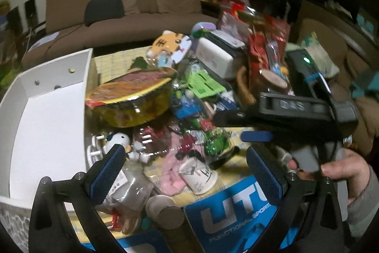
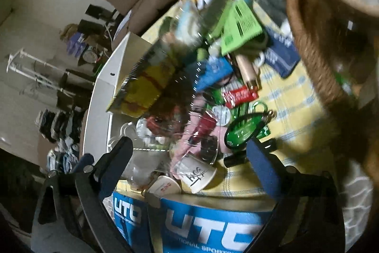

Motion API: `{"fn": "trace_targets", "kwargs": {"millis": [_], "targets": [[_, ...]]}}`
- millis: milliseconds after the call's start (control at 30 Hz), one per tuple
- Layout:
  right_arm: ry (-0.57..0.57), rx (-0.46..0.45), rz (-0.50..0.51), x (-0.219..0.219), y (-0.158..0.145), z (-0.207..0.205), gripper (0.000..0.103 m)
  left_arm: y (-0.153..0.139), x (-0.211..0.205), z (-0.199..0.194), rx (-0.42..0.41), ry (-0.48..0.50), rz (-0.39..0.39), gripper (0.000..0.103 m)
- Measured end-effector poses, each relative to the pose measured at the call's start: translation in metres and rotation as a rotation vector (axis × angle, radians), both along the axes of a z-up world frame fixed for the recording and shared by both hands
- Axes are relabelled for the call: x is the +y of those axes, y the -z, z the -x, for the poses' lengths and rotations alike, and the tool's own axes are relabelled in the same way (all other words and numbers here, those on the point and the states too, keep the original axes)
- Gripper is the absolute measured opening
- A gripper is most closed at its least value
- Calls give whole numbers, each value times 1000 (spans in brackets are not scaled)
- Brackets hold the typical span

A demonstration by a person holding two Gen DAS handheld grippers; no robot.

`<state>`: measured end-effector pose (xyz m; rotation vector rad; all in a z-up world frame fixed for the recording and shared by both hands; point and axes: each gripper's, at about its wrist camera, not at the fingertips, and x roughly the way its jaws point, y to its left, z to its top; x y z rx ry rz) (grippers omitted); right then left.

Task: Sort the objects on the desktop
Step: 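Reach the right gripper to the clear plastic tray and grasp it, then lift the clear tray with the right gripper and carry it toward the white box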

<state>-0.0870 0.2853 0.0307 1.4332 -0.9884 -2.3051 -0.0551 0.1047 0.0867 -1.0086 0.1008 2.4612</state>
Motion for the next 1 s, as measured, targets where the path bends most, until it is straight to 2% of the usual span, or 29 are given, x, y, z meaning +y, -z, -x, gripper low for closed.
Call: {"fn": "trace_targets", "kwargs": {"millis": [67, 100, 133, 200, 300, 367, 433, 600, 667, 733, 800, 833, 900, 1000], "targets": [[0, -14, 29, -3, 11, 5, 96, 5, 4, -1, 1, 15, 24, 103], [1, -13, 52, -4, 14, 6, 87, 7, 5, 0, -5, 22, 31, 103], [1, -12, 98, -5, 19, 8, 66, 9, 7, 0, -8, 25, 37, 103], [4, -26, 199, -6, 29, 11, 46, 13, 9, -1, -13, 44, 55, 103], [14, -20, 393, -3, 44, 11, 33, 17, 16, -4, 4, 66, 119, 103], [2, 47, 435, -2, 38, 6, 27, 17, 18, -6, 20, 73, 144, 103], [-4, 108, 432, -3, 26, 2, 21, 15, 21, -7, 48, 67, 177, 103], [-49, 169, 425, -13, -9, -1, 14, 11, 32, -8, 142, 22, 306, 103], [-73, 209, 399, -22, -30, -7, 13, 7, 32, -8, 178, -7, 333, 103], [-87, 241, 381, -22, -52, -16, 10, 1, 30, -8, 187, -27, 320, 96], [-105, 282, 366, -23, -73, -27, 7, -8, 23, -7, 164, -38, 261, 72], [-109, 304, 332, -26, -87, -32, 7, -12, 18, -6, 146, -42, 225, 64], [-126, 339, 304, -25, -106, -45, 7, -20, 9, -6, 116, -55, 172, 41], [-146, 365, 262, -31, -131, -58, 7, -31, 0, -15, 94, -44, 95, 32]]}}
